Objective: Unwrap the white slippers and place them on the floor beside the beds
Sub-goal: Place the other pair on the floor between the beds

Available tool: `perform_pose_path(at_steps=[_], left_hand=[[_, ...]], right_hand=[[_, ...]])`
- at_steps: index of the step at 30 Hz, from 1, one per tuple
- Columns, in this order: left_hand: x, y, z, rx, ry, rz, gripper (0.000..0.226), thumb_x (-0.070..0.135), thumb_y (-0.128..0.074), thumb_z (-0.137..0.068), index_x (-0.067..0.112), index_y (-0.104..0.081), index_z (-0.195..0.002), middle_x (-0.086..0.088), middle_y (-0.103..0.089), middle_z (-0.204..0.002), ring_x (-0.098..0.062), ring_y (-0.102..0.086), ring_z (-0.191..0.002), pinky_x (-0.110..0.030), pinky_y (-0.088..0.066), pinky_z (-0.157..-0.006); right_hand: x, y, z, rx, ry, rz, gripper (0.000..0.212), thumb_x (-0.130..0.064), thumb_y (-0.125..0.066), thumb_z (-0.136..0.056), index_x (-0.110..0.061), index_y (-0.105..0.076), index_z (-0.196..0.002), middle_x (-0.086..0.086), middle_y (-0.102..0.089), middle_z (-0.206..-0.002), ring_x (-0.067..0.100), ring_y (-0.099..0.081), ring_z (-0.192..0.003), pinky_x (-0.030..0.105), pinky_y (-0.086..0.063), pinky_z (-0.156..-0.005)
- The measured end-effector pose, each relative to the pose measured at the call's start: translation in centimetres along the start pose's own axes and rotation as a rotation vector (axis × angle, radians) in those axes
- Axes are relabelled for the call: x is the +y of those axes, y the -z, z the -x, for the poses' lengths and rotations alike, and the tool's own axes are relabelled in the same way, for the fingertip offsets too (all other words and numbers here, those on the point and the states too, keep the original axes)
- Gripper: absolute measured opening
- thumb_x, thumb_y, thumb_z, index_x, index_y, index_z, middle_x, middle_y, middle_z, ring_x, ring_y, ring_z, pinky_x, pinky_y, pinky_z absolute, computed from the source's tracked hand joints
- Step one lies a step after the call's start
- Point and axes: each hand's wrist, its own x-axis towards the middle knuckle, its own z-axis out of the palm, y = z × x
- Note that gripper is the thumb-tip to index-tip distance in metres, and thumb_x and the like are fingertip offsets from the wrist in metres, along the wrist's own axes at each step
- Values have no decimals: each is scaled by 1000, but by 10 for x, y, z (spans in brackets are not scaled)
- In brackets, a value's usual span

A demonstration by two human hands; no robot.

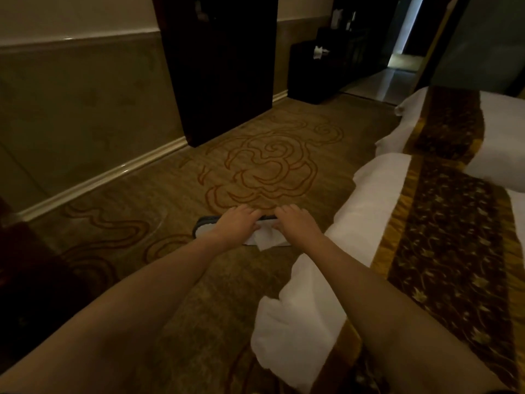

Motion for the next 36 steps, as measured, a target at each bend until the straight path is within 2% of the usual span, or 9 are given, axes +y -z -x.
perform_pose_path(at_steps=[7,11,19,24,29,36], left_hand=[[-90,9,-112,-14,2,16,39,29,-38,-98,13,-41,-134,-10,-54,-129,-27,-47,-120,-35,-39,-94],[-141,-1,-187,-29,-44,20,34,28,-39,-97,13,-45,-127,-10,-55,-125,-27,-48,-117,-35,-40,-91],[-224,2,-374,-4,-262,-68,32,26,-39,-96,15,-44,-125,-7,-56,-123,-25,-48,-115,-33,-40,-90],[-239,3,-479,25,-347,-28,31,27,-41,-95,13,-47,-122,-9,-59,-119,-26,-50,-111,-32,-38,-82],[-237,-12,-586,6,-418,-34,31,25,-42,-95,13,-46,-123,-9,-57,-120,-26,-51,-111,-34,-41,-86],[-215,-21,-759,10,-482,-17,33,28,-42,-95,14,-46,-124,-8,-56,-124,-25,-49,-115,-34,-42,-88]], right_hand=[[31,7,-140,-11,-18,18,19,-22,-43,-94,-13,-48,-111,8,-54,-121,27,-45,-116,40,-38,-90],[55,-3,-217,-20,-73,2,22,-24,-43,-94,-12,-49,-111,8,-54,-122,27,-45,-118,39,-37,-90],[129,2,-363,6,-272,-36,22,-27,-43,-95,-13,-49,-111,9,-55,-122,27,-46,-116,39,-39,-90],[194,11,-430,-10,-333,-17,24,-25,-42,-95,-11,-48,-113,11,-54,-123,28,-45,-117,39,-38,-91],[276,-6,-490,-18,-401,-41,20,-22,-44,-94,-12,-49,-110,11,-55,-120,28,-47,-113,39,-39,-88],[425,-24,-573,30,-432,-42,17,-24,-45,-93,-15,-49,-106,9,-56,-116,28,-48,-108,36,-36,-80]])
